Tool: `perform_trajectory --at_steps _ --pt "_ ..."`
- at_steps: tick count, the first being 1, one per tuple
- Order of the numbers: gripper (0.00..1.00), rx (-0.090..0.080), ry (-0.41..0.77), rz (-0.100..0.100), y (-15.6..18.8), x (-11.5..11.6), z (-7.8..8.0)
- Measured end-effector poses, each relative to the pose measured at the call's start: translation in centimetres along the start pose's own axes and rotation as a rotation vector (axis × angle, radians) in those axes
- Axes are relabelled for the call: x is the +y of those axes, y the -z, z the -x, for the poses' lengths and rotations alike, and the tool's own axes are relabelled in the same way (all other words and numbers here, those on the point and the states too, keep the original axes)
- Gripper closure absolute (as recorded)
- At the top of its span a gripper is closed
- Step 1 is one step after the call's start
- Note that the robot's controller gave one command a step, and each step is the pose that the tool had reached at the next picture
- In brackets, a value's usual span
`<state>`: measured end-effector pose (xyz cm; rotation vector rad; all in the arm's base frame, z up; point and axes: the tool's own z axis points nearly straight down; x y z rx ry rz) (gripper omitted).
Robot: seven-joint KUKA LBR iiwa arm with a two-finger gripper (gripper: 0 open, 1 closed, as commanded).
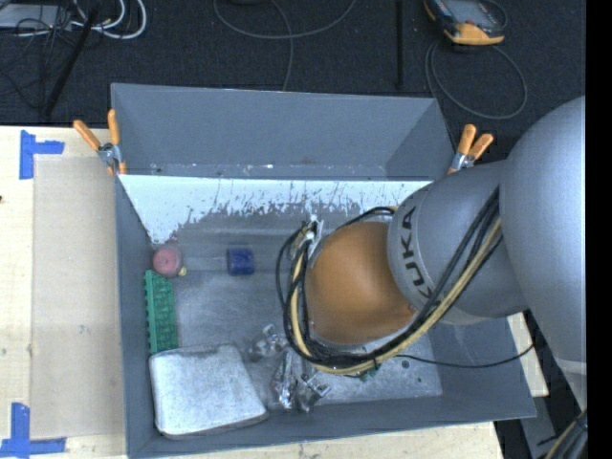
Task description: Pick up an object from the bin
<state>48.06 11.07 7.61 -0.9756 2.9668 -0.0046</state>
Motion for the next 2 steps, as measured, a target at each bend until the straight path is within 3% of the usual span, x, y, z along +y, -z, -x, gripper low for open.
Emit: perform_trajectory --at_steps 1,2 --pt "1.0 0.015 -0.007 0.009 -0.1 0.3 -0.5" --pt "1.0 0.009 0.016 0.005 16.2 -0.5 -0.4"
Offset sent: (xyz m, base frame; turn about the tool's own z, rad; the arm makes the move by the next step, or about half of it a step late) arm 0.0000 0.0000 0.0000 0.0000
